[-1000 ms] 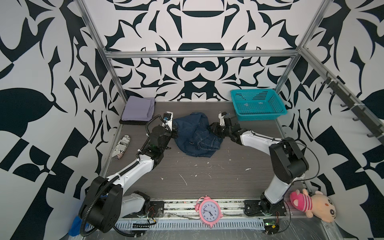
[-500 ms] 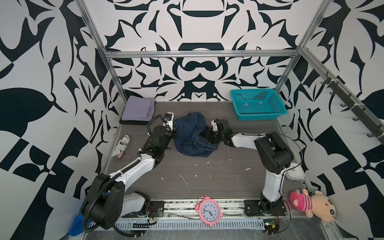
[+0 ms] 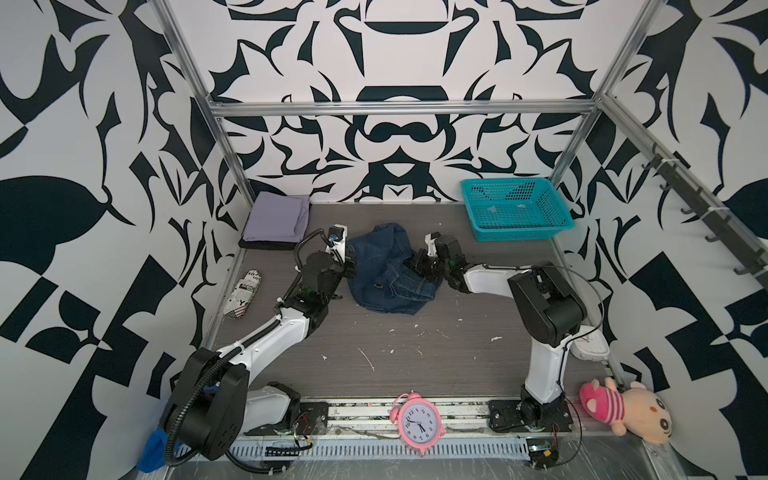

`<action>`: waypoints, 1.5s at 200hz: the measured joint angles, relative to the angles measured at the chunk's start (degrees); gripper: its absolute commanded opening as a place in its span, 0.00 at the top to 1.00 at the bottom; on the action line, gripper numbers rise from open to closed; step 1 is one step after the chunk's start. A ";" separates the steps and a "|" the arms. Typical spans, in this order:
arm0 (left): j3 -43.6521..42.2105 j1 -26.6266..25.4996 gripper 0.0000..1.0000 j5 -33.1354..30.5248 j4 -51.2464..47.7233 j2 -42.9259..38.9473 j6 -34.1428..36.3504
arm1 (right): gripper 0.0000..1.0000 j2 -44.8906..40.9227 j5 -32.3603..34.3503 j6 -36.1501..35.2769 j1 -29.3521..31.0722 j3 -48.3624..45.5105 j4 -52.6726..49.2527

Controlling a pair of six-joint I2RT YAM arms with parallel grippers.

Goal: Fold and stack the skirts

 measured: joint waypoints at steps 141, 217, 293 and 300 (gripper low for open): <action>0.00 0.28 1.00 -0.20 0.00 -0.02 -0.11 | 0.60 4.46 -1.49 -1.73 0.24 2.95 -5.16; 0.00 0.39 1.00 -0.20 -0.02 -0.02 -0.17 | 0.85 5.42 -2.25 -3.80 0.92 5.55 -5.07; 0.00 0.39 1.00 -0.20 -0.02 -0.02 -0.39 | 0.60 5.07 -2.32 -3.10 0.48 5.66 -2.45; 0.00 0.39 1.00 -0.20 -0.02 -0.02 -0.39 | 0.60 5.46 -2.32 -2.97 0.48 5.77 -1.84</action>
